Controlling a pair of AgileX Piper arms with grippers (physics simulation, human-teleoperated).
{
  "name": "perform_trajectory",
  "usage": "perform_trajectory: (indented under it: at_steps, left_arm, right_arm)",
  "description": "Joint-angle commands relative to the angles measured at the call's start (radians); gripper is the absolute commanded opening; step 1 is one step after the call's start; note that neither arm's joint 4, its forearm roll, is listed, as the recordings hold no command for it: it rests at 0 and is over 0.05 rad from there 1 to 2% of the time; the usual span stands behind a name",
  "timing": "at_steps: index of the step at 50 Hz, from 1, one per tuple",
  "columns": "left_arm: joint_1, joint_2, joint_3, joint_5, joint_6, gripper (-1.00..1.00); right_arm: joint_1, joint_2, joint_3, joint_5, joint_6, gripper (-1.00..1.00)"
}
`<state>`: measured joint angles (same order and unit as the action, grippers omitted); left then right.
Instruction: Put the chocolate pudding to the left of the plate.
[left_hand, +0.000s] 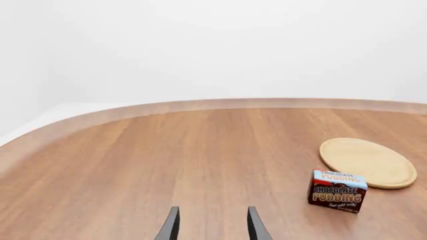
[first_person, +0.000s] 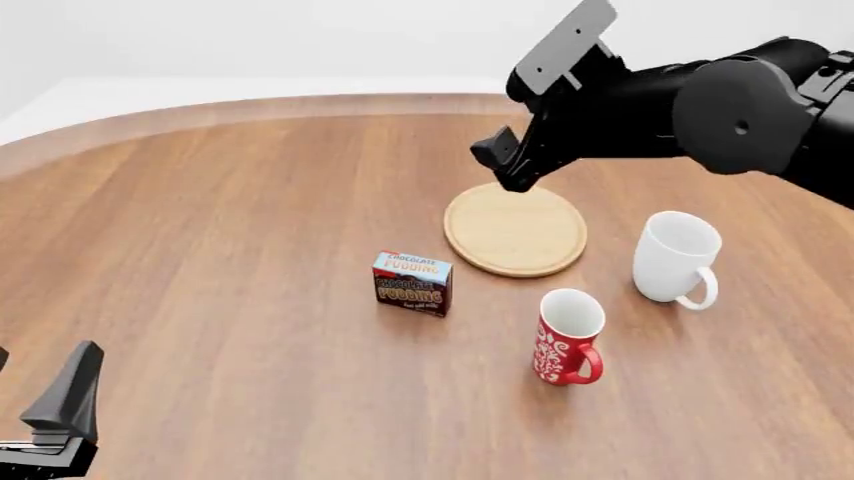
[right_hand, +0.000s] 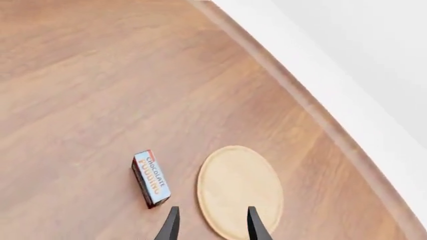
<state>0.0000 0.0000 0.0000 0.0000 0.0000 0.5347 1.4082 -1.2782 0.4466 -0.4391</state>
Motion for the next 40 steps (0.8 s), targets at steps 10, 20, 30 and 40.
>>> perform_trajectory:
  at_steps: [10,20,30,40]
  left_arm:
    - [0.0,0.0,0.0,0.0,0.0,1.0]
    - [0.0,0.0,0.0,0.0,0.0,1.0]
    - [0.0,0.0,0.0,0.0,0.0,1.0]
    - [0.0,0.0,0.0,0.0,0.0,1.0]
  right_arm:
    - [0.037,0.116,0.008,-0.017,-0.06,1.0]
    - [0.06,0.167,0.003,-0.034,-0.043,1.0]
    - [0.093,0.214,-0.01,-0.055,-0.026,1.0]
    - [0.113,0.253,-0.002,-0.091,-0.008,1.0]
